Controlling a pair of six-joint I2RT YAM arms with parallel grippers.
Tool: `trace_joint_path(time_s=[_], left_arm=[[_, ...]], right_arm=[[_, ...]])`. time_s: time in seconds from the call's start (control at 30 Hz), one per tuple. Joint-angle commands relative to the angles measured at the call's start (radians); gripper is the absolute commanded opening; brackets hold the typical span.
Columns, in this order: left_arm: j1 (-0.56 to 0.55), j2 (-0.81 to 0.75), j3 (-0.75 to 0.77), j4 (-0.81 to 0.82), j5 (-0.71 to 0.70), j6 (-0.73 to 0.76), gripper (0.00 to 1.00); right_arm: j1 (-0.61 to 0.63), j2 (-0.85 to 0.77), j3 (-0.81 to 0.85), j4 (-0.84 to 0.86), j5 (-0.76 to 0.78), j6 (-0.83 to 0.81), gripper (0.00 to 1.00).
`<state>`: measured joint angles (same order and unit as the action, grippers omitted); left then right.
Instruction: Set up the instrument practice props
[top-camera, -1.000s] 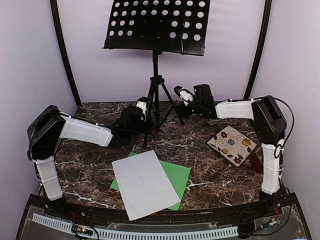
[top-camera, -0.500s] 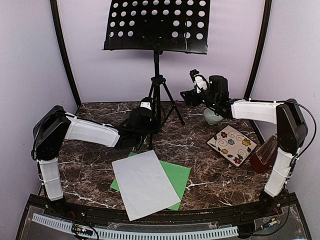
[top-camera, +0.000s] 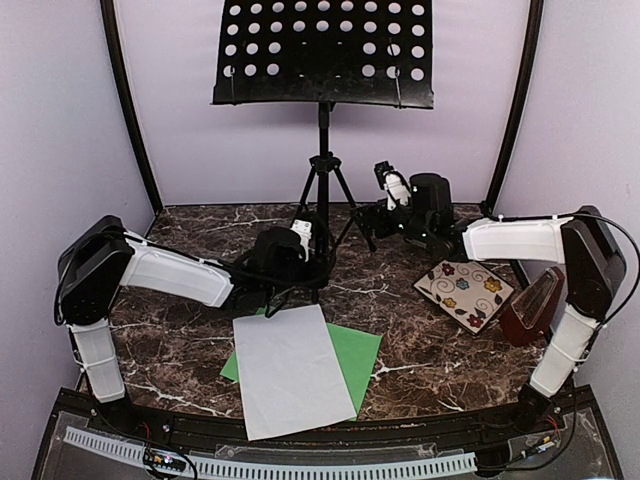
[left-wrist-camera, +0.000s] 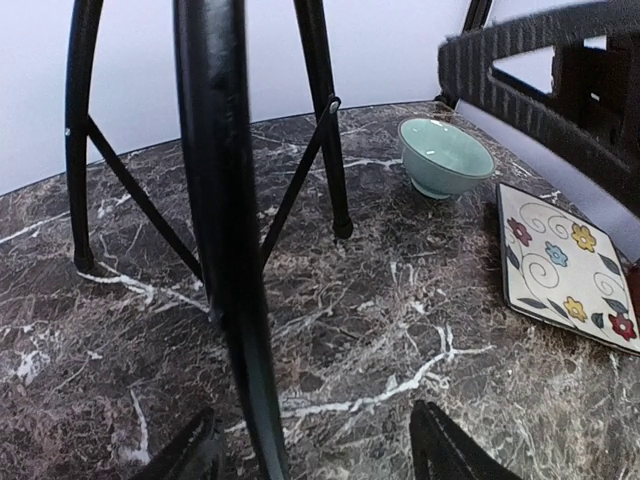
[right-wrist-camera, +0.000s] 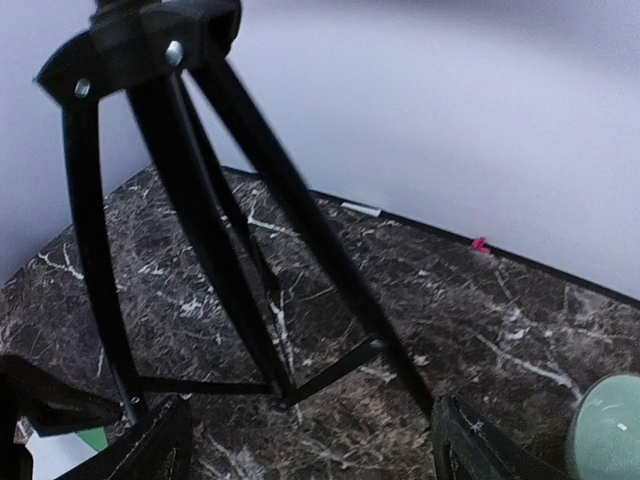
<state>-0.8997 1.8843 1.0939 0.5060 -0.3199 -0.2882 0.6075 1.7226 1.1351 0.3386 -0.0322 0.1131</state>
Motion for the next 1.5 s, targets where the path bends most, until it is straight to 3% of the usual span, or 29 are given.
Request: trace_joint_path(time_s=[0.0,0.23,0.7,0.93,1.07,1.47], left_arm=[[0.068,-0.139,-0.071,0.013,0.106,0.016,0.66],[0.185,-0.255,-0.137,-0.051,0.093,-0.024,0.67],[0.272,-0.313,-0.178,-0.099,0.047,-0.040,0.67],[0.275,-0.324,-0.177,-0.105,0.031,-0.032,0.67],[0.278,-0.332,-0.177,-0.106,0.027,-0.014,0.67],[0.300,-0.320,-0.173,-0.096,0.077,0.074,0.66]], right_arm=[[0.047,-0.023,-0.055,0.061,0.047,0.155,0.83],[0.173,-0.004,-0.090,0.114,0.239,0.332,0.85],[0.351,0.221,0.191,-0.085,0.626,0.396,0.85],[0.379,0.344,0.361,-0.216,0.771,0.393,0.70],[0.385,0.379,0.404,-0.256,0.823,0.369,0.56],[0.381,0.310,0.341,-0.236,0.881,0.284,0.16]])
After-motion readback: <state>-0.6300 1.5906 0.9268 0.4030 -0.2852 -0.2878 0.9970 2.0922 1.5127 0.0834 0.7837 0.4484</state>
